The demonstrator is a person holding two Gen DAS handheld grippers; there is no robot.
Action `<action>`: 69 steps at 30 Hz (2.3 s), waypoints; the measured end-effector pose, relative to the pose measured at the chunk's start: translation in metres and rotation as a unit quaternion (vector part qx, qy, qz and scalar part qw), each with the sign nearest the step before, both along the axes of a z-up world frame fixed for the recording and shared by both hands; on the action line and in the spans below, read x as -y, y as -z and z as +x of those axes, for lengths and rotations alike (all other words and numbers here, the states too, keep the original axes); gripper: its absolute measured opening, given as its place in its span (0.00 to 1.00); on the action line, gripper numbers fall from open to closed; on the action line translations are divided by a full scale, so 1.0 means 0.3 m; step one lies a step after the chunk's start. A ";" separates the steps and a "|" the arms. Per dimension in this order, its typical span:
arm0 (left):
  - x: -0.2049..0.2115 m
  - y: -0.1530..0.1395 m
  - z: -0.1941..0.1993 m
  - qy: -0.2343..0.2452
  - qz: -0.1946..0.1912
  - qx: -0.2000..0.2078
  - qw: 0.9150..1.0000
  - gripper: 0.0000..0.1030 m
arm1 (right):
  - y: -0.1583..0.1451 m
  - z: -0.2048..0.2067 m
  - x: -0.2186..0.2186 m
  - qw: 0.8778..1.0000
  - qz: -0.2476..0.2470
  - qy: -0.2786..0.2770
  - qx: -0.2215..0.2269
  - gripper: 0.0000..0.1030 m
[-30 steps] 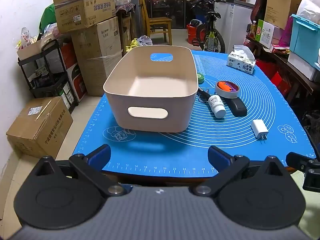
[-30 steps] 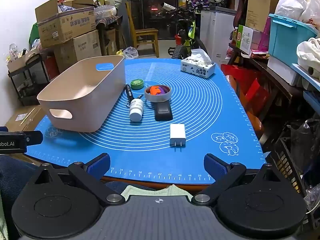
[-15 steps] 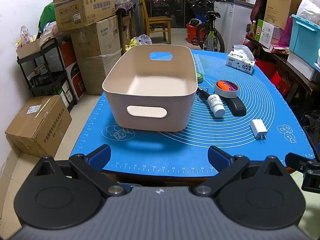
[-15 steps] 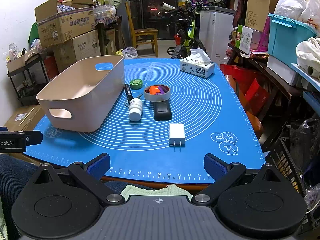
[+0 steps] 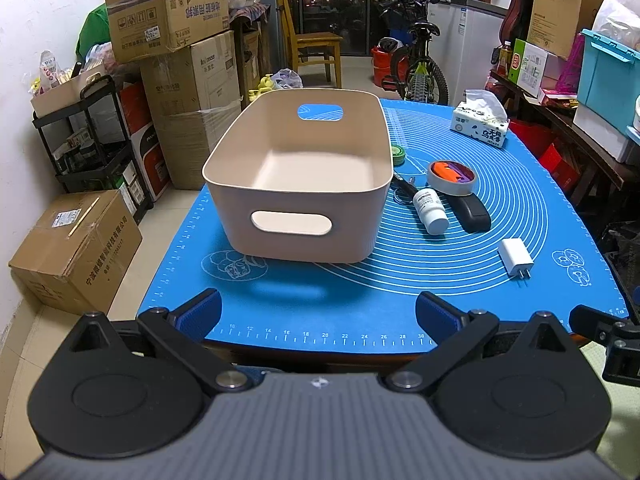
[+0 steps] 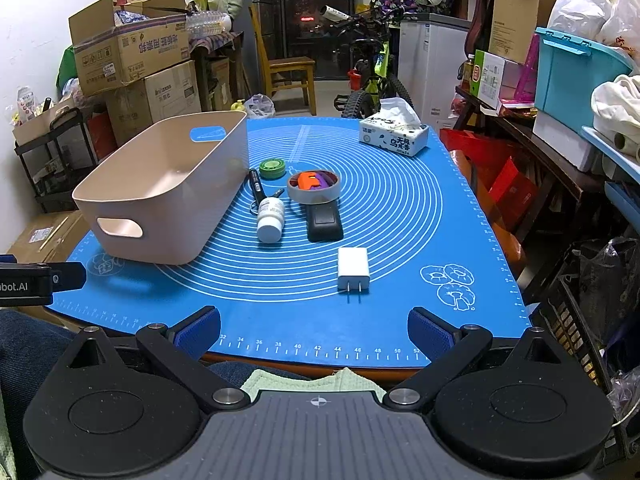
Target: Organize rigid objects
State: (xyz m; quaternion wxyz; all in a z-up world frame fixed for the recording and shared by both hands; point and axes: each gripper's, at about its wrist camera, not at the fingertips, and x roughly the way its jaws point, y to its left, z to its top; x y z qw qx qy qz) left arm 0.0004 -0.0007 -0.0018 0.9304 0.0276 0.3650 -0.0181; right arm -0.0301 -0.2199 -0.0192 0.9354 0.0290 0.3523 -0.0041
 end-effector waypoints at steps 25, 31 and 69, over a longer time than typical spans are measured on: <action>0.006 0.000 0.000 0.001 -0.003 -0.001 1.000 0.99 | -0.005 -0.001 -0.001 1.000 0.000 0.001 -0.001 0.96; 0.005 0.000 0.000 0.001 -0.003 -0.001 1.000 0.99 | -0.003 0.000 -0.003 1.000 0.000 0.000 0.000 0.96; -0.186 -0.107 0.409 -0.030 0.000 0.012 0.999 0.99 | 0.012 0.290 0.075 1.000 -0.008 -0.008 -0.007 0.96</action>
